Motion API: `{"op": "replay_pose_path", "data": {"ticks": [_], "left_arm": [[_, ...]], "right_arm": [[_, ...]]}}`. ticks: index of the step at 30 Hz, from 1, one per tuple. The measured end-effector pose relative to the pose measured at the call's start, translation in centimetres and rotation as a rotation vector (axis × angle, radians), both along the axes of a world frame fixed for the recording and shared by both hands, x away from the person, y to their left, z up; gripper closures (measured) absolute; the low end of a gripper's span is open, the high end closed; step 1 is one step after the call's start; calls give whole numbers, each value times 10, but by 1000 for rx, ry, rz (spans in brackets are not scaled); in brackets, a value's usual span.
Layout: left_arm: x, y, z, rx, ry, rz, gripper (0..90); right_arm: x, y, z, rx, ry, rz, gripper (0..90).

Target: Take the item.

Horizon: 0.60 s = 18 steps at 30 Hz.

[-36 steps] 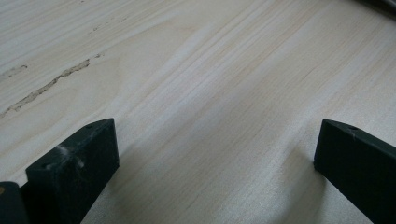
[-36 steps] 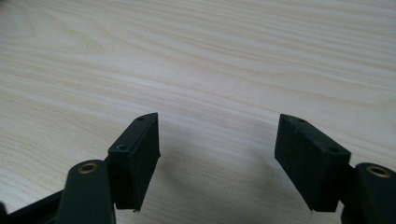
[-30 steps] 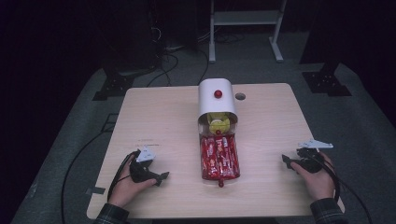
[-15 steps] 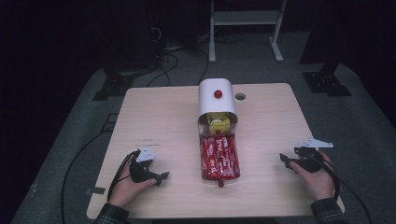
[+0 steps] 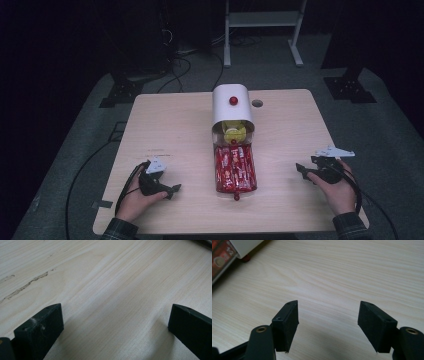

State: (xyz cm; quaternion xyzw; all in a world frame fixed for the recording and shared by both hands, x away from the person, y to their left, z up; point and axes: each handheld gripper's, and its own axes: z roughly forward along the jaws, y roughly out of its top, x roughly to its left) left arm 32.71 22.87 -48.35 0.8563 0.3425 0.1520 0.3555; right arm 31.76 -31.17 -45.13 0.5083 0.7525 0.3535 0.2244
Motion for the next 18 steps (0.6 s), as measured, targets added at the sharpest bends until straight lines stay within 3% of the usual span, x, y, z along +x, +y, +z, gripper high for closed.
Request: {"op": "replay_pose_path", "data": {"ticks": [18], "left_arm": [[0, 0, 0, 4, 2, -2, 0]], "right_arm": [[1, 11, 15, 21, -34, 52, 316]]}}
